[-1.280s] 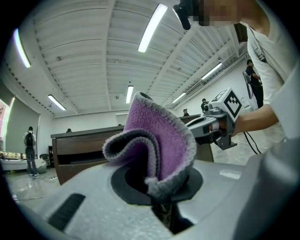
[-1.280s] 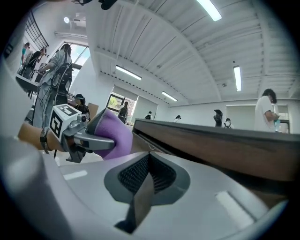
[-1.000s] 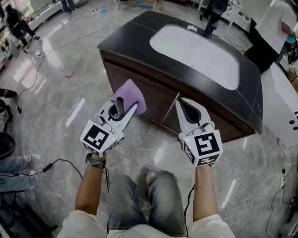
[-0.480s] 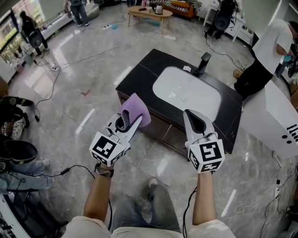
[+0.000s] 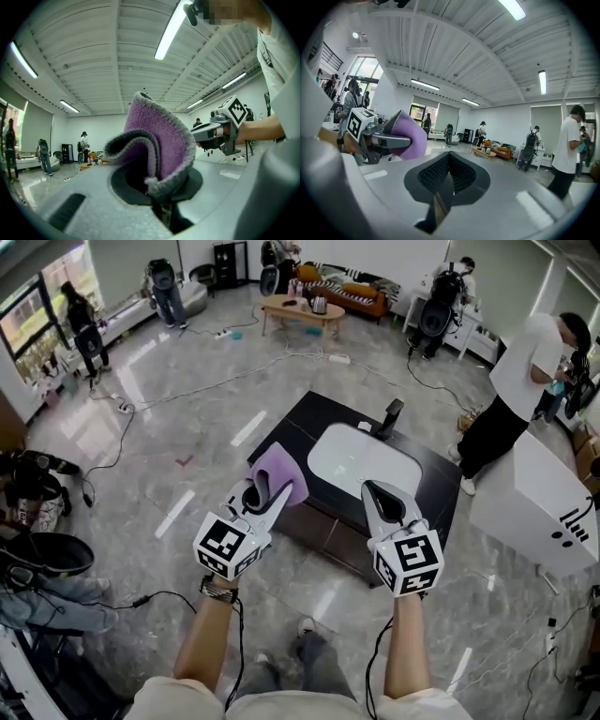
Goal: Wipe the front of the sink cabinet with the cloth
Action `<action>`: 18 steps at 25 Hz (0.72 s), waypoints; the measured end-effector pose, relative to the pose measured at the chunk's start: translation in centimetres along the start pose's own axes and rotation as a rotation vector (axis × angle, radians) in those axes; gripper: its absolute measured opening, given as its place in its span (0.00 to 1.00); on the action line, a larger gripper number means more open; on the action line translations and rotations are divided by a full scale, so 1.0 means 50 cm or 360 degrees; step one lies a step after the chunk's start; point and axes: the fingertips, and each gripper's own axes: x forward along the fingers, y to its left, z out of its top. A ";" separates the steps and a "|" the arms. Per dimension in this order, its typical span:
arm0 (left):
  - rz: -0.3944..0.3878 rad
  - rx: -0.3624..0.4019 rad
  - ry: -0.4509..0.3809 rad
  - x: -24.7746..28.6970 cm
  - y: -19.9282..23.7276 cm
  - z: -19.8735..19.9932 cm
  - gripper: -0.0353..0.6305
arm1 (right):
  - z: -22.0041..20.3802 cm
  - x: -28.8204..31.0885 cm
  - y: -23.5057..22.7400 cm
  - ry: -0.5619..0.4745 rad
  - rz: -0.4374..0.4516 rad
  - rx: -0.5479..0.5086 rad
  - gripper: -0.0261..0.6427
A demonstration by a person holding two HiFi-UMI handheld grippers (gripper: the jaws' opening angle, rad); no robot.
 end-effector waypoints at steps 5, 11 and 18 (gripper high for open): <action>-0.0008 0.0072 0.0001 -0.055 -0.039 0.078 0.13 | 0.060 -0.063 0.059 -0.0028 -0.0006 0.0050 0.05; 0.0000 0.0102 0.0013 -0.144 -0.057 0.130 0.13 | 0.101 -0.118 0.125 -0.0024 -0.0017 0.0010 0.05; -0.0007 0.0146 -0.0018 -0.213 -0.106 0.162 0.13 | 0.123 -0.169 0.200 -0.0020 -0.0031 0.0008 0.05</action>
